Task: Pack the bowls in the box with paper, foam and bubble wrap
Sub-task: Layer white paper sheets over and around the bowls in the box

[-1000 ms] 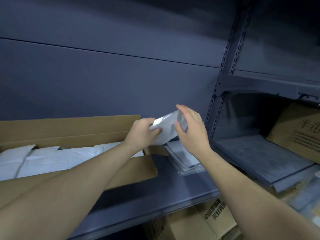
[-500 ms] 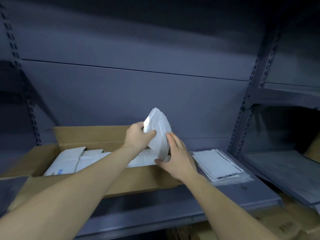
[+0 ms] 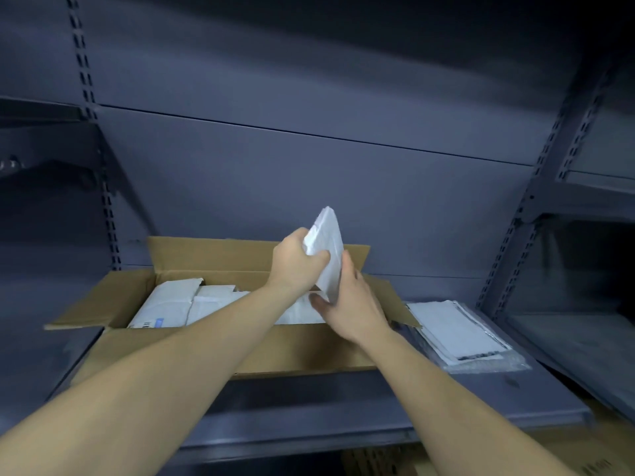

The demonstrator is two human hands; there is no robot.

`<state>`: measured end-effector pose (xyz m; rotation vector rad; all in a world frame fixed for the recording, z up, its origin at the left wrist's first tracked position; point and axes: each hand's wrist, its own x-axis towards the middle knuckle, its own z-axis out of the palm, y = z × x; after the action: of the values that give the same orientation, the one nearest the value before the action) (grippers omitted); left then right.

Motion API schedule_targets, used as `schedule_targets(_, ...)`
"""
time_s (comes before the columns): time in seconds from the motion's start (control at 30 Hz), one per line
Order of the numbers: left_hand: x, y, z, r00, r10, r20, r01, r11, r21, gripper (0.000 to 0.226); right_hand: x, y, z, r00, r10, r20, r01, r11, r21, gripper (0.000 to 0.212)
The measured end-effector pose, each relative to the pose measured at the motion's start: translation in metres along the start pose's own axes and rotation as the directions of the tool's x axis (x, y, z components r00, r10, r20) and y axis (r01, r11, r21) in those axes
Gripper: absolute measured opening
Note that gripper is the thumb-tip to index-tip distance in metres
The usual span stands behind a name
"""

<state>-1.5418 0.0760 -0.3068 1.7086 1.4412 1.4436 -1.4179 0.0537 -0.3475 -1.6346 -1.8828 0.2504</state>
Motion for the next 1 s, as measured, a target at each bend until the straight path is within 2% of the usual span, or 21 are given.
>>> schedule_targets(0.07,-0.003,0.002,0.009,0.998,-0.015,0.068,0.017,1.0,-0.019,0.02,0.001,-0.002,0.0,0.996,0.025,-0.082,-0.026,1.0,-0.017,0.072)
schedule_targets(0.2,-0.001,0.008,0.021,0.986,0.007,0.169,-0.002,1.0,-0.028,0.033,-0.003,0.01,-0.004,0.994,0.058,-0.087,-0.063,0.996,-0.059,0.055)
schedule_targets(0.33,0.005,0.003,0.028,0.977,0.037,0.208,-0.049,0.997,0.051,0.037,-0.015,0.026,-0.015,0.995,0.057,-0.076,-0.061,0.997,-0.051,0.067)
schedule_targets(0.5,0.009,-0.006,0.045,0.971,-0.024,0.239,0.003,0.996,0.088,0.041,-0.02,0.037,-0.03,0.995,0.029,-0.099,-0.033,0.999,-0.037,0.08)
schedule_targets(0.63,0.012,0.0,0.056,0.943,-0.054,0.327,0.031,0.997,0.074,0.041,-0.018,0.039,-0.036,0.999,0.05,-0.004,-0.049,0.986,0.158,0.092)
schedule_targets(0.73,0.014,0.003,0.064,0.898,-0.093,0.43,0.089,0.996,0.03,0.037,-0.016,0.038,-0.044,0.997,0.05,0.062,-0.067,0.944,0.323,0.08)
schedule_targets(0.8,0.014,0.004,0.069,0.851,-0.099,0.516,0.171,0.981,-0.095,0.03,-0.014,0.039,-0.047,0.994,0.033,0.108,-0.08,0.877,0.473,0.068)
schedule_targets(0.9,0.014,0.003,0.073,0.79,-0.129,0.6,0.342,0.904,-0.256,0.05,-0.006,0.049,-0.045,0.992,0.072,0.101,-0.121,0.733,0.669,0.062)
schedule_targets(1.0,0.014,0.0,0.077,0.81,-0.149,0.567,0.387,0.863,-0.326,0.067,-0.002,0.053,-0.047,0.972,0.172,0.158,-0.232,0.627,0.743,0.06)
